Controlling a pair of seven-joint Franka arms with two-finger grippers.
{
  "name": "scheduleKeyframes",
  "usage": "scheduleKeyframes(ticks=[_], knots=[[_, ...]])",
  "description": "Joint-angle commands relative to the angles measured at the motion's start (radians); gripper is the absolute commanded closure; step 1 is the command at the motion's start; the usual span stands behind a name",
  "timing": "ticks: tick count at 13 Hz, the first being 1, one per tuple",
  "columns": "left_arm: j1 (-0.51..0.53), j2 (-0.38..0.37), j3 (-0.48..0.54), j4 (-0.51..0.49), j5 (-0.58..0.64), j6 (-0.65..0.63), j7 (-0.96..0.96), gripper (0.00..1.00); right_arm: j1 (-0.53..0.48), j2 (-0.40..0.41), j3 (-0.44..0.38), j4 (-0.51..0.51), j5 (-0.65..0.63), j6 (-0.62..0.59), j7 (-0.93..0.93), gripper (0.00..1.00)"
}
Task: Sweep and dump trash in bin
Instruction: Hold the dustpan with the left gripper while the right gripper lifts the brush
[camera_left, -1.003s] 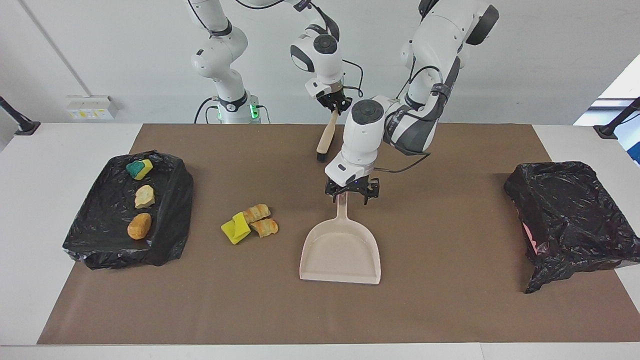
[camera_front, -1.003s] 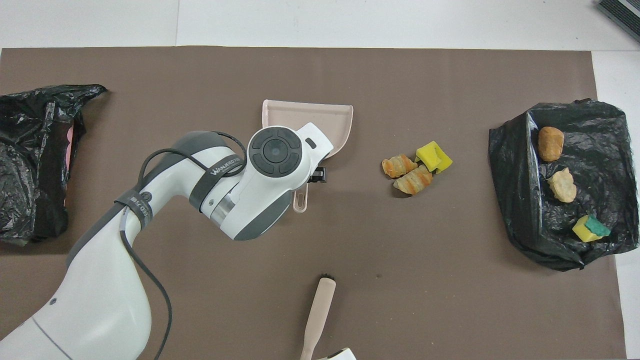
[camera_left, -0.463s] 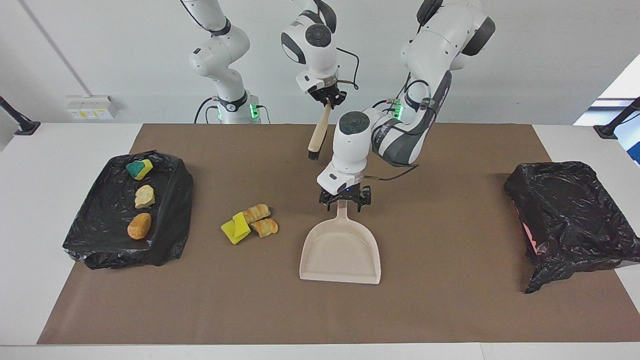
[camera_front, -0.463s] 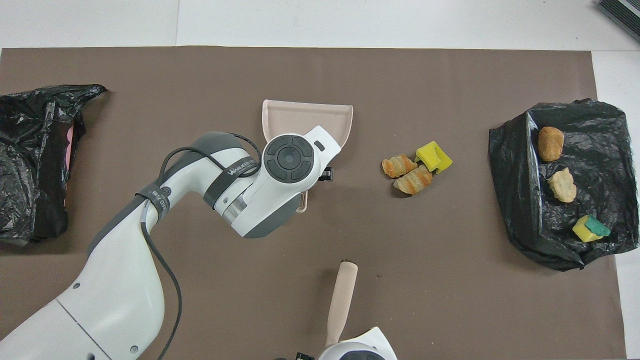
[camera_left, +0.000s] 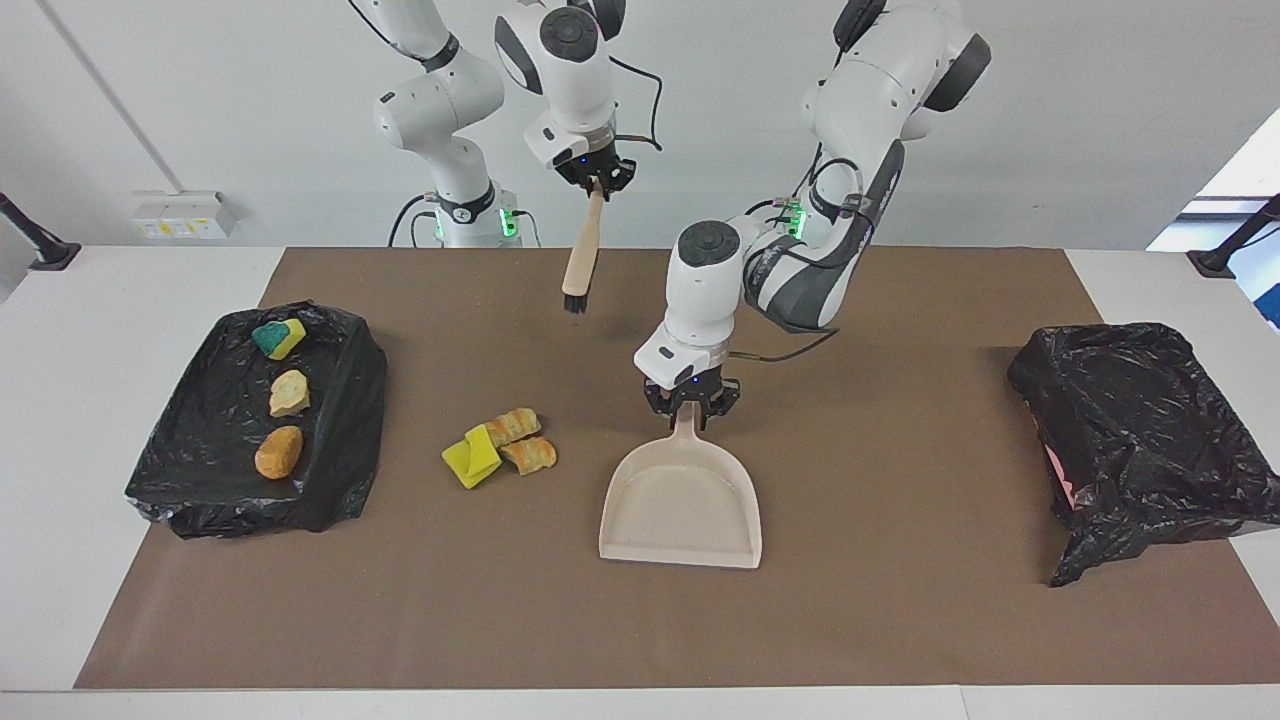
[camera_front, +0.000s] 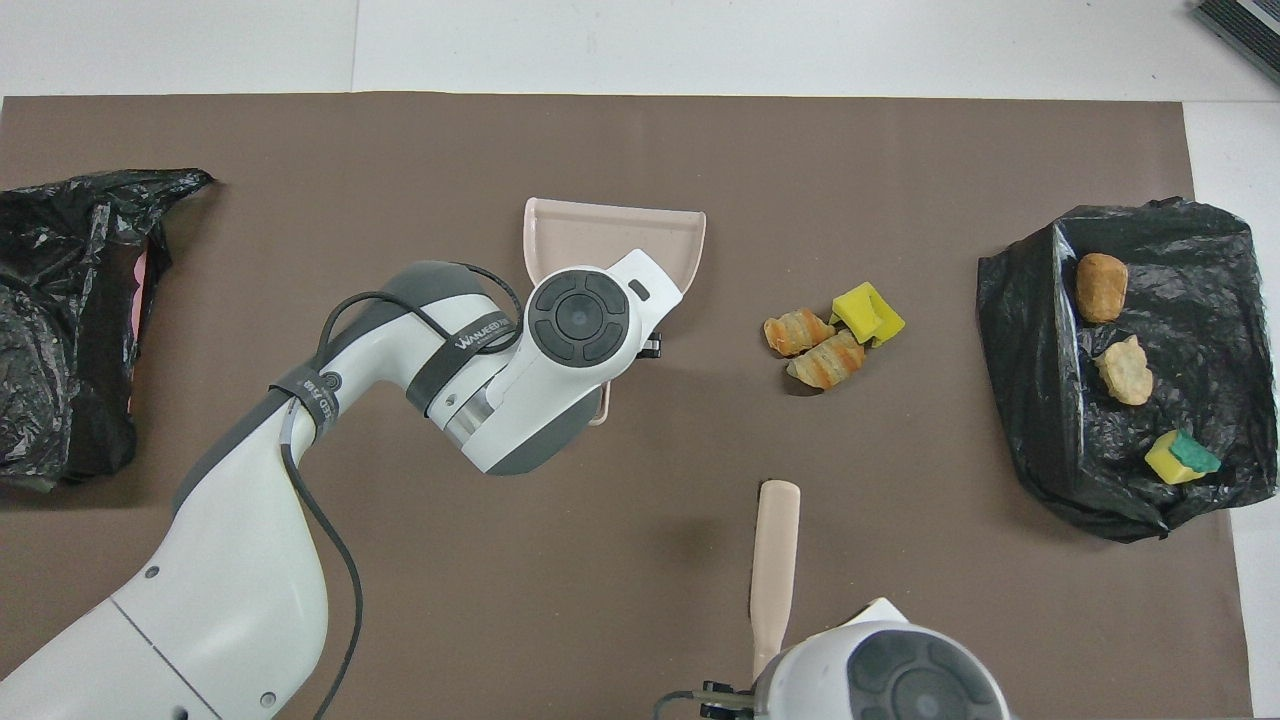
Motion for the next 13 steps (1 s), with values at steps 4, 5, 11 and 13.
scheduleKeyframes(ticks=[4,5,11,13], knots=[[-0.006,-0.033,-0.001,-0.002,0.031,-0.016,0.059,1.0,-0.33,0.014,0.01,0.093,-0.102,-0.115,-0.382,1.0],[-0.003,-0.056,-0.001,-0.008,0.03,-0.021,0.075,1.0,-0.398,0.024,0.01,0.093,-0.107,-0.104,-0.468,1.0],[0.003,-0.163,0.014,-0.027,0.018,-0.237,0.47,1.0,-0.572,0.17,0.011,0.182,-0.28,0.005,-0.754,1.0],[0.006,-0.173,0.023,-0.031,0.016,-0.26,0.645,1.0,-0.592,0.274,0.011,0.248,-0.326,0.026,-0.812,1.0]])
